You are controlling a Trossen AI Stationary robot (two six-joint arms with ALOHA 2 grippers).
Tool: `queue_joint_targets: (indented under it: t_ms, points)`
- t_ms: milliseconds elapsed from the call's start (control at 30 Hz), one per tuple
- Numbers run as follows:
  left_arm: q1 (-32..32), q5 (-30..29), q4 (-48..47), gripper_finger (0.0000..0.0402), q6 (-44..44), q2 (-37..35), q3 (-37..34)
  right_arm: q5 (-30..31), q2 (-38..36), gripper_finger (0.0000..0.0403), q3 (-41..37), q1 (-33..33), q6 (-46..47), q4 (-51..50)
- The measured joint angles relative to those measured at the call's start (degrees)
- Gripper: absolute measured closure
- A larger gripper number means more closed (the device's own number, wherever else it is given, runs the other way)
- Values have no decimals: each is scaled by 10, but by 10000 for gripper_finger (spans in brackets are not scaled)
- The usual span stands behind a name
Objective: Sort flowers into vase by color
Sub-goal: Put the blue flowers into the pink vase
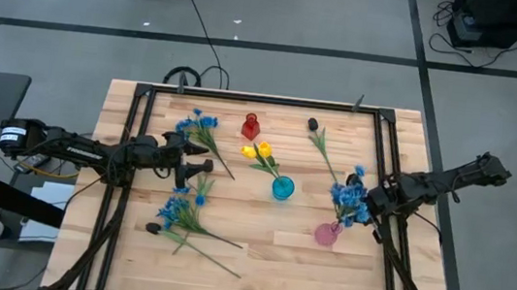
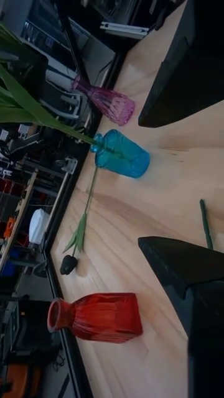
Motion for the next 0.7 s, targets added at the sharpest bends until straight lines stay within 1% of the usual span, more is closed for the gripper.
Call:
queue_joint_targets:
  t_ms: [233, 467, 533, 700]
  points:
    - [0, 0, 0, 95, 0, 0, 0, -8, 0, 355, -15, 0, -1, -9]
    - [0, 3, 3, 95, -15, 0, 0, -22, 0, 355, -31, 0, -35, -13]
    - [0, 12, 14, 95, -15, 0, 0, -22, 0, 355, -38, 0, -44, -13]
    - [0, 13, 50, 95, -15, 0, 0, -22, 0, 355, -56, 0, -55, -10]
